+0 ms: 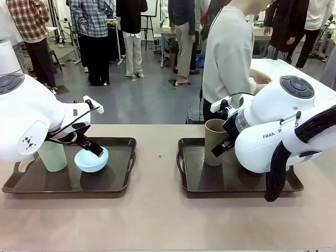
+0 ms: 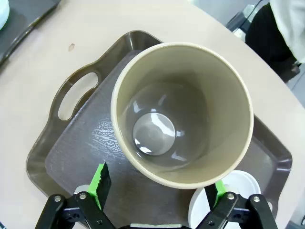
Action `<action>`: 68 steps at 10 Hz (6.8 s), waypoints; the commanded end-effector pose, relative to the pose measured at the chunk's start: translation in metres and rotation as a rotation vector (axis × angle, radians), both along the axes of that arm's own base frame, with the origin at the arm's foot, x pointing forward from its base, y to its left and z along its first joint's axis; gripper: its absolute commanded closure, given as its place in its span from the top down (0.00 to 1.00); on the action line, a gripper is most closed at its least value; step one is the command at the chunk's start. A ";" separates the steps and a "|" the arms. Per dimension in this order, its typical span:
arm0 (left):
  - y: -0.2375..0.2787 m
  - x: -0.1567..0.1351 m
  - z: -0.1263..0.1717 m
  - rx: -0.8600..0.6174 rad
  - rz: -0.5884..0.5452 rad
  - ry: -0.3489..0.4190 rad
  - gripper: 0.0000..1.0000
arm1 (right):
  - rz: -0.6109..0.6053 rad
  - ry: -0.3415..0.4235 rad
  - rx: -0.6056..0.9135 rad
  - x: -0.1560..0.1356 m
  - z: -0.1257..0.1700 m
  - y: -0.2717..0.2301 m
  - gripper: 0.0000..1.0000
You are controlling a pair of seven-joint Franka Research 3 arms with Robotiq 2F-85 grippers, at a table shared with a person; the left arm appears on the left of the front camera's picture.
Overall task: Set up a tray with a mat and arrange the tableware.
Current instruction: Pick up the Picnic Bowl and Reusable plastic cup from the Handle tray in front of the human's position and hold them in the air.
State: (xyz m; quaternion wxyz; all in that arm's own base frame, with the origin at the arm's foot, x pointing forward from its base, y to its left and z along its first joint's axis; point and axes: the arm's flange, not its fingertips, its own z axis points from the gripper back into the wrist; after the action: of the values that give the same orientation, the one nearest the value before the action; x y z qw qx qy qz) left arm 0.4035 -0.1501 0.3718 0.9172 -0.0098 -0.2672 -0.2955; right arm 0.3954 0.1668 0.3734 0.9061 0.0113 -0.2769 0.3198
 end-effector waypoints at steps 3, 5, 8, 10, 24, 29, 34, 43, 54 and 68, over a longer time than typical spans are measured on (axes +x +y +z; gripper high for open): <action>0.000 0.000 0.000 0.000 0.000 0.000 1.00 | 0.000 0.000 0.000 0.000 0.000 0.000 1.00; 0.000 0.000 0.000 0.000 0.000 0.000 1.00 | 0.000 0.000 0.000 0.000 0.000 0.000 1.00; 0.000 0.000 0.000 0.000 0.000 0.000 1.00 | 0.000 0.000 0.000 0.000 0.000 0.000 1.00; 0.000 0.000 0.000 0.000 0.000 0.000 1.00 | 0.000 0.000 0.000 0.000 0.000 0.000 1.00; 0.031 -0.190 0.024 0.063 0.019 0.235 1.00 | -0.421 0.263 -0.080 -0.231 0.002 -0.041 1.00; 0.080 -0.195 0.042 -0.040 0.110 0.164 1.00 | -0.438 0.275 0.101 -0.204 0.022 -0.113 1.00; 0.222 -0.189 0.086 -0.526 0.129 0.150 1.00 | -0.467 0.239 0.596 -0.232 0.062 -0.275 1.00; 0.318 -0.143 0.057 -0.862 0.334 0.172 1.00 | -0.447 0.317 1.108 -0.220 -0.008 -0.385 1.00; 0.346 -0.125 0.079 -0.855 0.342 0.173 1.00 | -0.483 0.354 0.864 -0.200 0.064 -0.378 1.00; 0.346 -0.125 0.079 -0.855 0.342 0.173 1.00 | -0.459 0.333 0.910 -0.189 0.054 -0.397 1.00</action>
State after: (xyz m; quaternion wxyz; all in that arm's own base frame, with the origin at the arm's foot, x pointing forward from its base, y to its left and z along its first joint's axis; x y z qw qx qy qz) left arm 0.2777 0.1933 0.4518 0.8892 -0.3635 -0.2779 0.0072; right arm 0.2051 -0.2295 0.4307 0.8923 0.3846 -0.2304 -0.0524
